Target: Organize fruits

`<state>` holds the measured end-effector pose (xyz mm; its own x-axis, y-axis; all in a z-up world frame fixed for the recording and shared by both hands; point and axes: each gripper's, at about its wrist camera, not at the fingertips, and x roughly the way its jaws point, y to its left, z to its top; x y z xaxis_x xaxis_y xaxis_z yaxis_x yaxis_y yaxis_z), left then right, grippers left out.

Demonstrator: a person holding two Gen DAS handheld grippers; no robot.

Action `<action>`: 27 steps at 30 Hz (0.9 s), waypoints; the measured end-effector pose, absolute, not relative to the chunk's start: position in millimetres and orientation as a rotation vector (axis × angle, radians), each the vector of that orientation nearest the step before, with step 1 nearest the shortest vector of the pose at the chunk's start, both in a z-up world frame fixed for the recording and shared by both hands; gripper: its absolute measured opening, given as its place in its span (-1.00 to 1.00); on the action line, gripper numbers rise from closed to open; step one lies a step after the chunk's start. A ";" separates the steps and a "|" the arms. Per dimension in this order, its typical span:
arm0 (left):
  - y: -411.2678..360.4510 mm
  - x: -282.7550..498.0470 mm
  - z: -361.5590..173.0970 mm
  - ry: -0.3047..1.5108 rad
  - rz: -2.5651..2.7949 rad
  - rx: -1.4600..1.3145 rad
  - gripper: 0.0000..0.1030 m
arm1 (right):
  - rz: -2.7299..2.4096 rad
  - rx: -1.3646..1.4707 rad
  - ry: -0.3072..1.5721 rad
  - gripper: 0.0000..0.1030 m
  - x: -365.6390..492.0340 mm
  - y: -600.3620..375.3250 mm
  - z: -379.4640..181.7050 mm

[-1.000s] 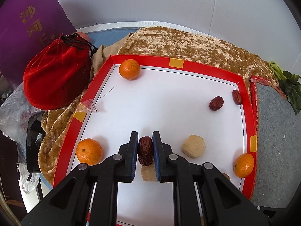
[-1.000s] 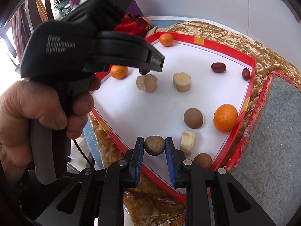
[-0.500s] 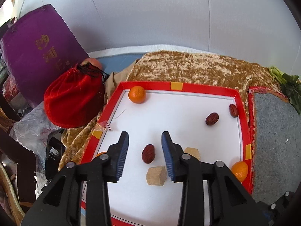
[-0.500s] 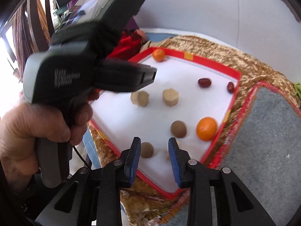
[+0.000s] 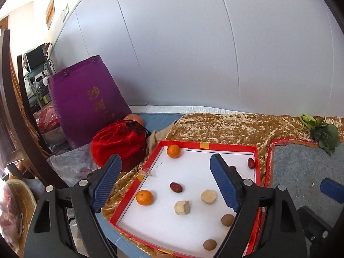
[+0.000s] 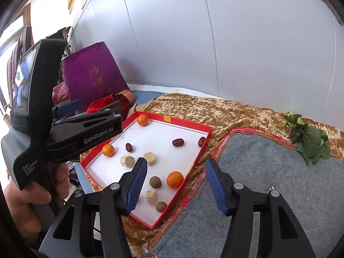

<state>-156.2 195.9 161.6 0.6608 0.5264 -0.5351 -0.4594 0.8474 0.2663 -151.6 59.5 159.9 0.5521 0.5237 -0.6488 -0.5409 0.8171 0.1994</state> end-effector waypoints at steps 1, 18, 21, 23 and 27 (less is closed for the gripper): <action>194.3 -161.9 161.2 0.637 0.564 0.111 0.66 | 0.625 -0.016 0.758 0.20 -153.9 55.9 160.5; 178.9 -286.2 183.6 0.577 0.598 -0.001 0.67 | 0.578 0.022 0.643 0.33 -239.8 19.6 168.8; 172.5 -304.8 202.2 0.555 0.608 0.008 0.67 | 0.575 0.015 0.587 0.35 -263.8 19.9 185.8; 167.5 -317.4 214.0 0.541 0.595 0.011 0.70 | 0.575 0.018 0.554 0.38 -280.1 20.5 199.4; 157.3 -341.4 234.8 0.500 0.587 0.030 0.77 | 0.576 -0.006 0.488 0.47 -309.3 21.4 226.2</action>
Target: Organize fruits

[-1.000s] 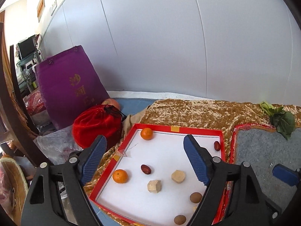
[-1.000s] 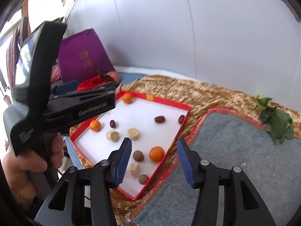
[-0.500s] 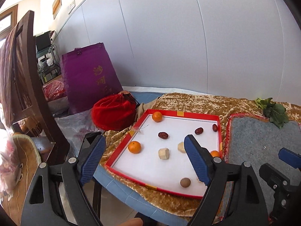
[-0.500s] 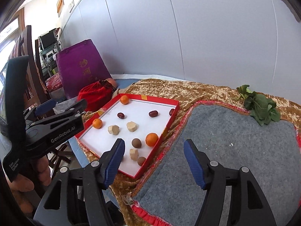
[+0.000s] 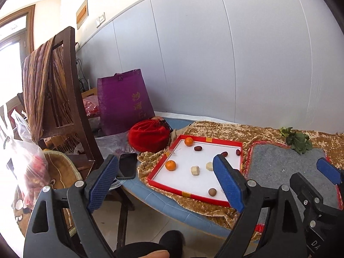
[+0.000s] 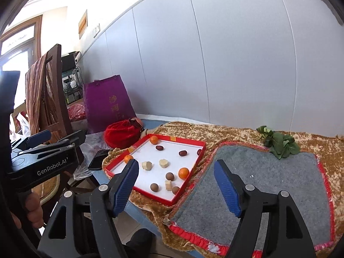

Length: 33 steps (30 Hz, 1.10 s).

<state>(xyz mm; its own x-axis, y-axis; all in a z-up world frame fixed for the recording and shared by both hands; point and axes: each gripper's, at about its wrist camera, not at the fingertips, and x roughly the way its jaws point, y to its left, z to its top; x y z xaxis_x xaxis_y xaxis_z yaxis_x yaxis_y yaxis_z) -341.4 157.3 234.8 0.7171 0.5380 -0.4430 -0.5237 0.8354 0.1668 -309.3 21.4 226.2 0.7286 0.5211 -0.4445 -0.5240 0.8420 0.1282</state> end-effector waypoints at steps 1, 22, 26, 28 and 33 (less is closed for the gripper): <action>155.1 -347.1 238.9 0.491 0.584 0.030 0.79 | 0.578 -0.010 0.477 0.47 -314.4 21.2 231.9; 149.5 -391.6 270.1 0.422 0.544 0.004 1.00 | 0.620 -0.026 0.341 0.59 -372.6 22.3 294.5; 151.3 -390.3 270.7 0.422 0.542 0.004 1.00 | 0.618 -0.029 0.339 0.60 -371.8 24.5 294.8; 152.1 -390.2 270.9 0.422 0.540 -0.002 1.00 | 0.618 -0.029 0.339 0.60 -371.2 26.2 294.8; 154.8 -389.4 271.3 0.422 0.540 -0.012 1.00 | 0.618 -0.034 0.341 0.60 -371.6 29.9 292.3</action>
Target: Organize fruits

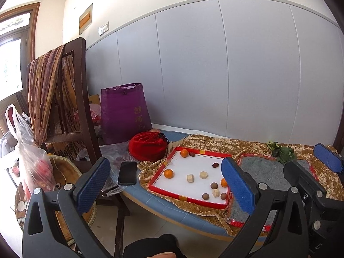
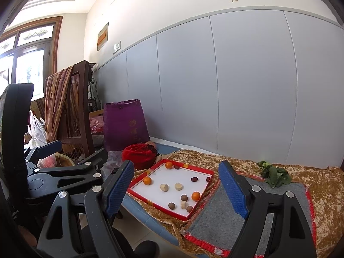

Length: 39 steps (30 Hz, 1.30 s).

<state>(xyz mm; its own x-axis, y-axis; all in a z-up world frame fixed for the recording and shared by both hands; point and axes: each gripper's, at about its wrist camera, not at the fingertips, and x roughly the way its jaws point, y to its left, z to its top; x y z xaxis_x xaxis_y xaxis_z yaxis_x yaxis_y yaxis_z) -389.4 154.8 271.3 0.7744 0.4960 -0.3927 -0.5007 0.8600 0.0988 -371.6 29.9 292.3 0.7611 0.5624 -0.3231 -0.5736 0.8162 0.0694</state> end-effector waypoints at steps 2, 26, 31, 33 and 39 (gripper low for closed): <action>155.1 -388.8 271.3 0.422 0.537 -0.010 1.00 | 0.620 -0.034 0.343 0.60 -370.8 30.8 292.2; 161.7 -387.3 268.4 0.428 0.548 -0.014 1.00 | 0.618 -0.058 0.344 0.60 -366.5 40.2 289.1; 163.1 -387.9 266.2 0.429 0.551 -0.016 1.00 | 0.615 -0.052 0.342 0.60 -365.9 39.6 289.0; 163.4 -387.4 265.5 0.431 0.546 -0.015 1.00 | 0.614 -0.057 0.343 0.60 -365.5 40.3 288.1; 166.4 -385.4 261.5 0.444 0.534 -0.022 1.00 | 0.614 -0.063 0.348 0.60 -363.9 43.0 285.7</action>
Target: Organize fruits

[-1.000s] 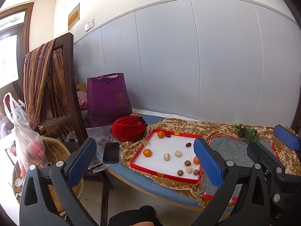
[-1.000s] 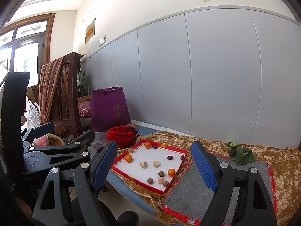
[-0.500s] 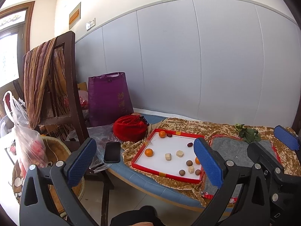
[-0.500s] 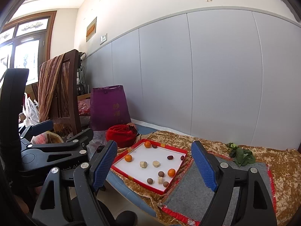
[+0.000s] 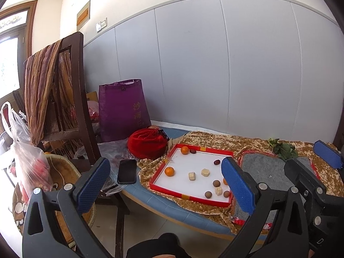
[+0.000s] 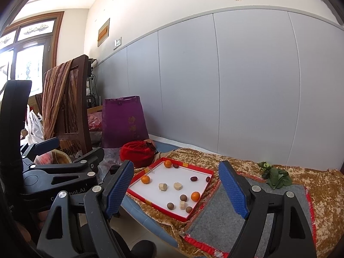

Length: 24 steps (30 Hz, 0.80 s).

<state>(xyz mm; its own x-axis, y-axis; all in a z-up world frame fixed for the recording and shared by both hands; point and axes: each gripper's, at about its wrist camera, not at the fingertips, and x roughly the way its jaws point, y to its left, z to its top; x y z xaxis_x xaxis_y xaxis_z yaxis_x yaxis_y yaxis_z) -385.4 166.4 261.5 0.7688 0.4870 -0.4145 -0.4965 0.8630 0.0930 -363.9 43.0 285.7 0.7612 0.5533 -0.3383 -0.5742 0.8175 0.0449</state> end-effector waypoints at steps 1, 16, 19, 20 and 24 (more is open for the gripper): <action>167.0 -385.0 260.7 0.445 0.534 -0.022 1.00 | 0.614 -0.062 0.349 0.60 -363.5 43.4 285.6; 182.0 -381.6 251.1 0.463 0.542 -0.045 1.00 | 0.602 -0.078 0.366 0.60 -360.2 54.9 278.4; 182.8 -381.5 250.1 0.464 0.539 -0.045 1.00 | 0.601 -0.082 0.370 0.60 -358.6 57.1 276.6; 183.2 -381.1 249.7 0.464 0.535 -0.046 1.00 | 0.600 -0.080 0.371 0.60 -358.3 57.6 276.1; 185.6 -379.5 247.3 0.462 0.515 -0.046 1.00 | 0.595 -0.076 0.375 0.60 -356.3 59.2 274.0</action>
